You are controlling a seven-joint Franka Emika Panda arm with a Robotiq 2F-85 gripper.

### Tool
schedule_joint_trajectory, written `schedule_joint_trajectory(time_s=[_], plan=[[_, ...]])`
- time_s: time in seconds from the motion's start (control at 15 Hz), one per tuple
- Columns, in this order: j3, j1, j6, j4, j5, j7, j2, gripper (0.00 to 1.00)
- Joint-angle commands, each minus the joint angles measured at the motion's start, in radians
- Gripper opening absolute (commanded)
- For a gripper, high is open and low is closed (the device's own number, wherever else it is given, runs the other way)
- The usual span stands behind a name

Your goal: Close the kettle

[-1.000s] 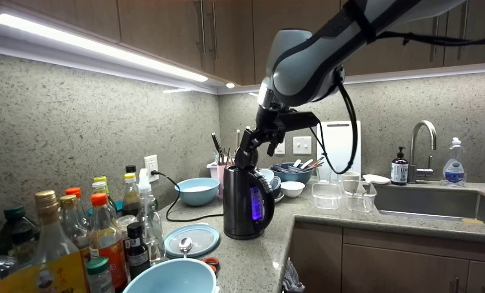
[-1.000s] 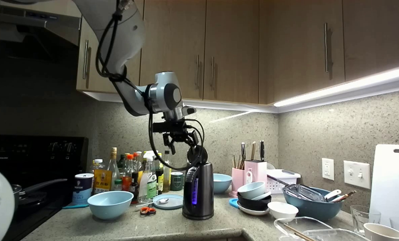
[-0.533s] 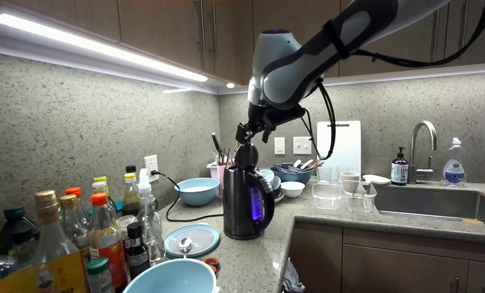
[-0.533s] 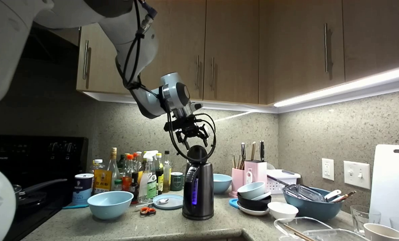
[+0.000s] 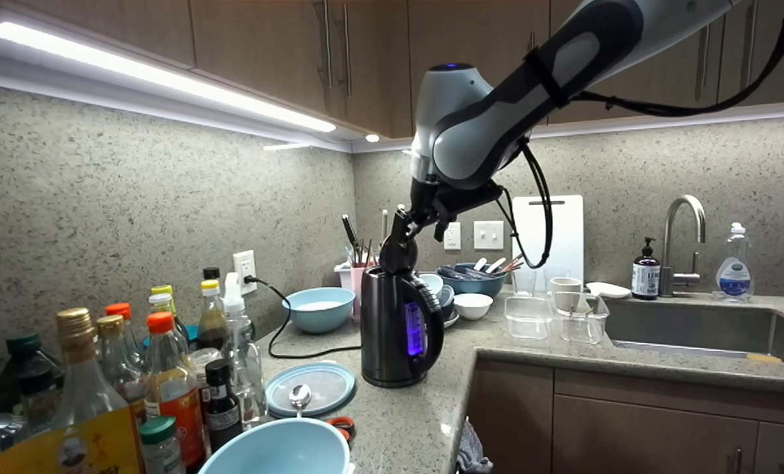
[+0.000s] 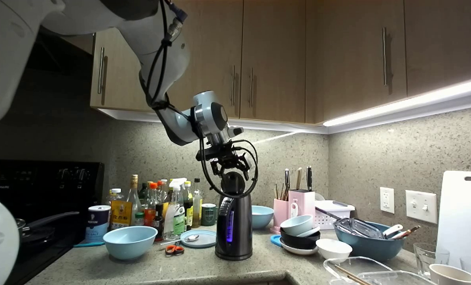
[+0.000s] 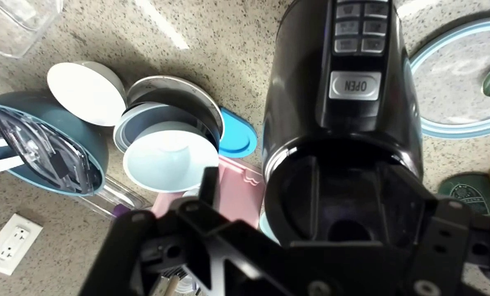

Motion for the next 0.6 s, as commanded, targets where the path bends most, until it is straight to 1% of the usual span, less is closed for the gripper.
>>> schedule_joint_trajectory(time_s=[0.0,0.2,0.53], plan=[[-0.023,0.005,0.111,0.001,-0.016,0.044,0.028,1.0],[-0.04,0.015,0.183,0.03,-0.02,0.035,0.075,1.0],[-0.06,0.033,0.185,0.072,-0.002,0.018,0.134,1.0]])
